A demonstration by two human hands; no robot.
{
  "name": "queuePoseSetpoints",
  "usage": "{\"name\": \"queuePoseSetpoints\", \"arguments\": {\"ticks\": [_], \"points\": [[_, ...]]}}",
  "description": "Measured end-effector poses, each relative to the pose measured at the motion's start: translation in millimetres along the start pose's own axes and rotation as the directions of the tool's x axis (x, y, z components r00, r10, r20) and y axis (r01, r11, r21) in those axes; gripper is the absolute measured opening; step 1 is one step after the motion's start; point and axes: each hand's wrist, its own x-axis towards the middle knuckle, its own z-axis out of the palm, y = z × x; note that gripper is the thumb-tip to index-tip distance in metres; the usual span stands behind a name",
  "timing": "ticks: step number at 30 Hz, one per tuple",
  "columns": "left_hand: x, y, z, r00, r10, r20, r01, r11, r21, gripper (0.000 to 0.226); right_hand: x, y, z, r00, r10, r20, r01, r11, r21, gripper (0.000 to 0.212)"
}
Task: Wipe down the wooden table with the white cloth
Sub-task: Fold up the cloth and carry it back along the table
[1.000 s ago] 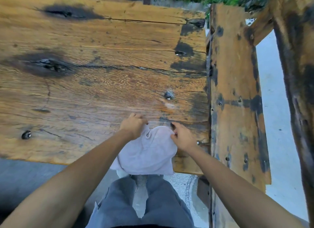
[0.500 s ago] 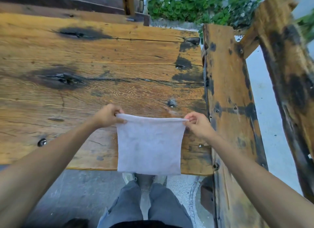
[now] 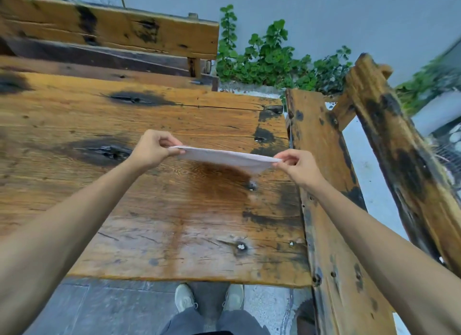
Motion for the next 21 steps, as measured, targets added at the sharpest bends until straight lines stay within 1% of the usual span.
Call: {"name": "queuePoseSetpoints", "arguments": {"ticks": [2,4,7,8,10,12,13,15,16,17,19,21], "points": [[-7,-7,-2,0.997,0.009,0.073,-0.011,0.999,0.033,0.011,-7,4,5,0.999,0.035,0.029,-0.036,0.999,0.014,0.012],[-19,-20,3,0.99,-0.002,0.142,-0.012,0.995,0.095,0.011,-20,12,15,0.994,0.079,0.074,-0.079,0.997,-0.011,0.013],[-43,-47,15,0.961,-0.081,0.263,0.038,0.986,0.164,0.008,-50,33,32,0.977,0.129,0.171,-0.117,0.99,-0.08,0.014],[-51,-56,18,0.938,-0.104,0.329,0.05,0.984,0.169,0.008,-61,42,36,0.966,0.144,0.214,-0.127,0.988,-0.09,0.014],[-67,-73,21,0.864,-0.134,0.485,0.062,0.985,0.162,0.013,-83,59,42,0.931,0.164,0.327,-0.137,0.985,-0.105,0.013],[-83,-86,22,0.778,-0.174,0.604,0.098,0.983,0.157,0.019,-102,72,46,0.868,0.174,0.465,-0.145,0.985,-0.098,0.015],[-88,-93,23,0.746,-0.201,0.635,0.123,0.978,0.166,0.021,-109,76,47,0.832,0.181,0.525,-0.163,0.983,-0.081,0.016],[-95,-104,24,0.719,-0.242,0.651,0.17,0.97,0.173,0.022,-118,80,50,0.776,0.194,0.6,-0.198,0.978,-0.06,0.017],[-95,-109,26,0.72,-0.255,0.646,0.19,0.967,0.17,0.023,-119,80,51,0.767,0.199,0.61,-0.212,0.976,-0.052,0.017],[-94,-113,28,0.727,-0.262,0.634,0.205,0.965,0.163,0.025,-117,81,54,0.771,0.208,0.602,-0.234,0.972,-0.036,0.016],[-87,-118,33,0.77,-0.258,0.583,0.218,0.966,0.14,0.027,-108,81,62,0.802,0.238,0.548,-0.284,0.959,-0.002,0.011],[-75,-123,42,0.828,-0.269,0.492,0.247,0.963,0.112,0.015,-94,82,70,0.844,0.267,0.465,-0.306,0.952,0.008,0.008]]}}
